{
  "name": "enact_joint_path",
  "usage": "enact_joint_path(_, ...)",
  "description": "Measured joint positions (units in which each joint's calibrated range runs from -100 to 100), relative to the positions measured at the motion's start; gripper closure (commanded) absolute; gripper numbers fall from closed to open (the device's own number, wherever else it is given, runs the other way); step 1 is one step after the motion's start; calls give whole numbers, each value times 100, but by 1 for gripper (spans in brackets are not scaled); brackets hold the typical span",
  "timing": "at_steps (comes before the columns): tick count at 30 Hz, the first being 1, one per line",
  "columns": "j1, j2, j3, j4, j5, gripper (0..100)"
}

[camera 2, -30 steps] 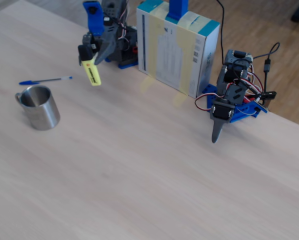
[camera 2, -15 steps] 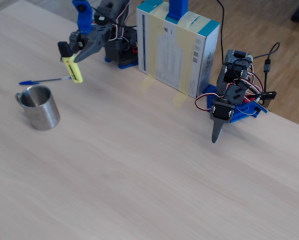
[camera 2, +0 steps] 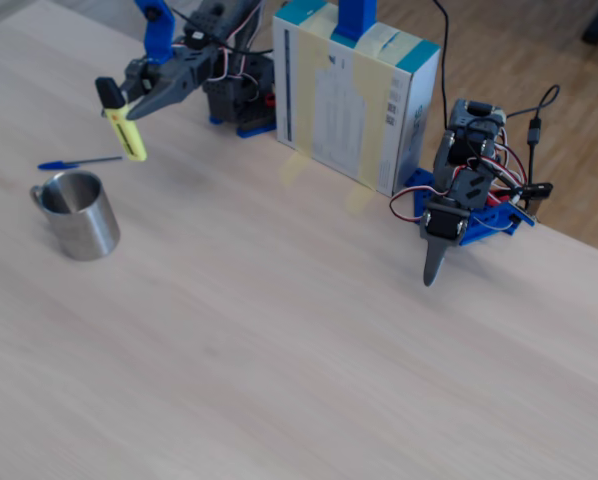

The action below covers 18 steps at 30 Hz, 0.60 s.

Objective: Grab the yellow pen and put it in the silver cup.

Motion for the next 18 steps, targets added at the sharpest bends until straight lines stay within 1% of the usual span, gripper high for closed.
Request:
enact_joint_path(3, 217, 0, 0, 0, 0, 98)
enact_joint_path(18, 719, 0, 0, 0, 0, 98)
